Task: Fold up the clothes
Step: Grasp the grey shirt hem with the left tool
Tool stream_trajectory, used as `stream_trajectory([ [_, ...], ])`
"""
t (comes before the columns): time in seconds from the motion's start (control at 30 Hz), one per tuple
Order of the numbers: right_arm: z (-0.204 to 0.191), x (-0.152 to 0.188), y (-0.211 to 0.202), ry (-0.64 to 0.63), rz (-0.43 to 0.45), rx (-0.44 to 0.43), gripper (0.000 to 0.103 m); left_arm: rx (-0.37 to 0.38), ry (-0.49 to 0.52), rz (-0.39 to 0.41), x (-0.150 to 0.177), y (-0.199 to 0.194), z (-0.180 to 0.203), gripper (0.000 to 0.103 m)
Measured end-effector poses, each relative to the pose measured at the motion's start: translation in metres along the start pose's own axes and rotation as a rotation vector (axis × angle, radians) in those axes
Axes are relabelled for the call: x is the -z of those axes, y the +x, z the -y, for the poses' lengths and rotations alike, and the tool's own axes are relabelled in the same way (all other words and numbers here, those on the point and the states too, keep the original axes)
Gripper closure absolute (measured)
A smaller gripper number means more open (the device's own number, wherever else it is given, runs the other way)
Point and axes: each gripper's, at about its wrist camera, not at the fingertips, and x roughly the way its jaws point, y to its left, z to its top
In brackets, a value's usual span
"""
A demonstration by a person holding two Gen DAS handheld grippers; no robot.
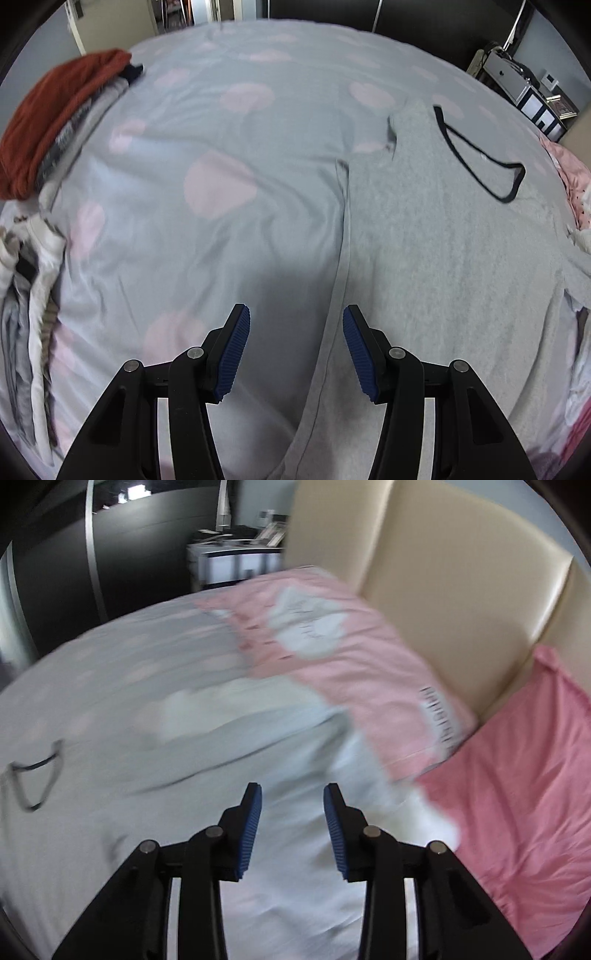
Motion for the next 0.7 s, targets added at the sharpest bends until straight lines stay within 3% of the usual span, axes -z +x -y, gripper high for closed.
stream_trajectory([
  [0.2, -0.081, 0.078, -0.027, 0.001, -0.007, -0.316, 0.069, 0.078, -0.014, -0.117, 0.022, 0.008, -0.001, 0.049],
  [0.3, -0.115, 0.108, -0.024, 0.0, -0.035, -0.425, 0.069, 0.052, 0.002, -0.182, 0.033, 0.016, 0.001, 0.049],
  [0.33, -0.124, 0.116, -0.022, -0.009, -0.041, -0.432, 0.069, 0.039, 0.003, -0.2, 0.035, 0.019, 0.002, 0.049],
  [0.37, -0.131, 0.123, -0.019, -0.019, -0.04, -0.428, 0.069, 0.03, 0.004, -0.216, 0.038, 0.021, 0.003, 0.056],
  [0.4, -0.138, 0.13, -0.015, -0.032, -0.035, -0.425, 0.069, 0.028, 0.007, -0.225, 0.04, 0.022, 0.004, 0.07],
  [0.5, -0.147, 0.15, -0.001, -0.06, -0.049, -0.379, 0.069, 0.047, 0.03, -0.242, 0.044, 0.023, 0.015, 0.09],
  [0.6, -0.146, 0.156, 0.015, -0.05, -0.12, -0.377, 0.069, 0.072, 0.079, -0.202, 0.046, 0.012, 0.032, 0.099],
  [0.7, -0.144, 0.154, 0.015, -0.043, -0.104, -0.385, 0.069, 0.132, 0.139, -0.127, 0.049, -0.008, 0.053, 0.099],
])
